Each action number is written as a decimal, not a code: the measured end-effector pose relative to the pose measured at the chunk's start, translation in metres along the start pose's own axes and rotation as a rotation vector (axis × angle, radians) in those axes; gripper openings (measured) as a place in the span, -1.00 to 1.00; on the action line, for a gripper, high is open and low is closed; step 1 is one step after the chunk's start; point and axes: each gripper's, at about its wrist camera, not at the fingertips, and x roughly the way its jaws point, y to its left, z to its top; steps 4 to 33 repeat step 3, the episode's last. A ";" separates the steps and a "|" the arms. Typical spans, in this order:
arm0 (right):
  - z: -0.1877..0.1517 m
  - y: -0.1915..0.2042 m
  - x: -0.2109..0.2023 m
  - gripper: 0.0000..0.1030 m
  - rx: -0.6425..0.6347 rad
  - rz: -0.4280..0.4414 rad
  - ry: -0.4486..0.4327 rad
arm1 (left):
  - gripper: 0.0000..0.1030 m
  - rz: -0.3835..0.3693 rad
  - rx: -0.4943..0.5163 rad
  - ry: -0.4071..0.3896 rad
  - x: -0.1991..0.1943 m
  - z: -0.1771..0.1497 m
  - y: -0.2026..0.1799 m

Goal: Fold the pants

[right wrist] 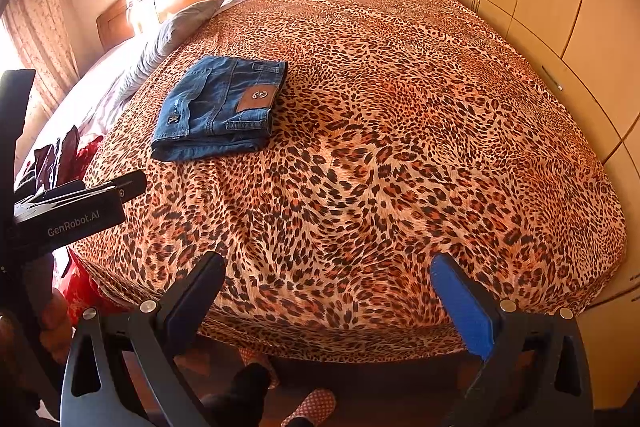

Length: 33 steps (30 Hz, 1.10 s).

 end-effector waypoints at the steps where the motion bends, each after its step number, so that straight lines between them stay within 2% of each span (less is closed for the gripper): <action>1: 0.000 0.000 0.001 0.99 0.001 0.000 0.003 | 0.98 0.002 -0.002 0.002 0.001 0.001 0.000; 33: 0.001 -0.001 0.003 0.99 0.004 -0.001 0.007 | 0.98 0.006 -0.002 0.005 0.003 0.003 0.000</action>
